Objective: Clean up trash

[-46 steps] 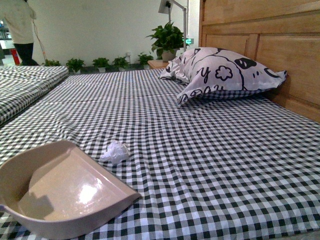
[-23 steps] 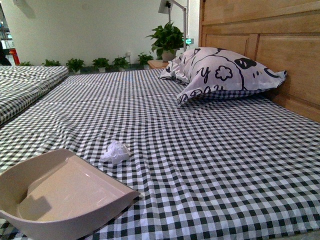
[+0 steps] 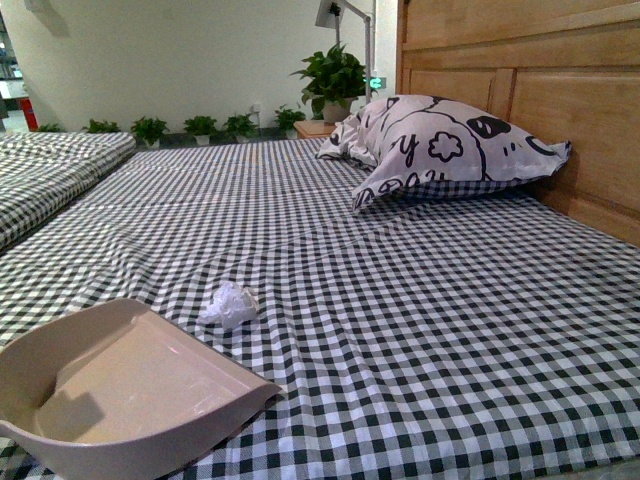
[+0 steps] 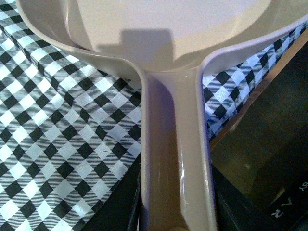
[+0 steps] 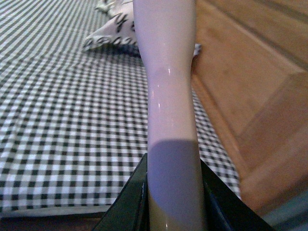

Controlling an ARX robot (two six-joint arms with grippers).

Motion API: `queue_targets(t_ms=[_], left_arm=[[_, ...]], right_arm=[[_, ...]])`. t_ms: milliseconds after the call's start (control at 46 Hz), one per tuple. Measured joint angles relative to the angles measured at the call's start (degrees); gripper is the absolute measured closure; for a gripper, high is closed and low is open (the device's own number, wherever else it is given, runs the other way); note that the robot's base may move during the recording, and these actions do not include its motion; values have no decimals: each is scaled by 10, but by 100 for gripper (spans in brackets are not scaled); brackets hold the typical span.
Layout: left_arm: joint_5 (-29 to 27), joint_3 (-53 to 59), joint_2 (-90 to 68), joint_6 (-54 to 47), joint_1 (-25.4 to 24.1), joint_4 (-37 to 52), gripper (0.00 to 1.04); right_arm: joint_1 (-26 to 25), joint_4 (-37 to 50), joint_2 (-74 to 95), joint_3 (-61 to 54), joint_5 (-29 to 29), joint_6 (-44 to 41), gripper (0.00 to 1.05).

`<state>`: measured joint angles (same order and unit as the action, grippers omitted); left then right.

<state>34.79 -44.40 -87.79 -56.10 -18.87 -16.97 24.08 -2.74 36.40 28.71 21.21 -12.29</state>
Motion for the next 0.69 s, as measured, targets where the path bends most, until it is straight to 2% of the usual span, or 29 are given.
queue_targets(t_ms=[130,217,282,456,695], left_arm=[[2,0,0,0,0,0,78],[2,0,0,0,0,0,78],[2,0,0,0,0,0,78],[2,0,0,0,0,0,78],[2,0,0,0,0,0,78]], right_arm=[[2,72,206,80,-77,-10,84],[10,112,333,134,-84,-15,84],[21,107,432,195,-104,-8,84],[47,78,605,324,-112,11,84],[80,10,810,530,-73,40,84]])
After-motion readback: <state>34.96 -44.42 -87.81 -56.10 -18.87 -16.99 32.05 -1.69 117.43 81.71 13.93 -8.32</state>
